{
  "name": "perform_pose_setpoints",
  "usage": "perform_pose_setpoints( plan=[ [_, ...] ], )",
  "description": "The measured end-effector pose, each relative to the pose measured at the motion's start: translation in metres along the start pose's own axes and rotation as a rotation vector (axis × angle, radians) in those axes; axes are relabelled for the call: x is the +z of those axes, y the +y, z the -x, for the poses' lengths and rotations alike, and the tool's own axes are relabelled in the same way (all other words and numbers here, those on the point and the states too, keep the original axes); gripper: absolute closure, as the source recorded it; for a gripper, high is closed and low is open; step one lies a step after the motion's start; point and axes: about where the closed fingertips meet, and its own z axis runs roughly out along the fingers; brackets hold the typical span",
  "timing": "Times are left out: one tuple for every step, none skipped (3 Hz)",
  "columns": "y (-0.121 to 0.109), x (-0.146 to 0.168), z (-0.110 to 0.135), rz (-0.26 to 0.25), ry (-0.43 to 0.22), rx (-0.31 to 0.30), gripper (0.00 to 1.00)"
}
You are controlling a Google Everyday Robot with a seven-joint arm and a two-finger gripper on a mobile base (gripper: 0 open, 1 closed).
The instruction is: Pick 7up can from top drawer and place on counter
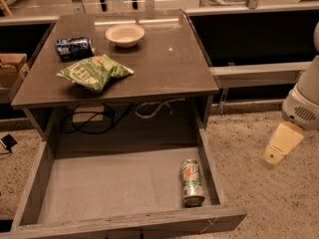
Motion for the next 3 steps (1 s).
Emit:
perform_pose_setpoints(
  plan=[
    [-0.01,0.012,-0.006,0.072,0.036,0.178,0.0],
    [0.008,0.013,0.016,0.092,0.043,0.314,0.0],
    [0.036,0.005,0.039,0.111,-0.017,0.397,0.0]
  ],
)
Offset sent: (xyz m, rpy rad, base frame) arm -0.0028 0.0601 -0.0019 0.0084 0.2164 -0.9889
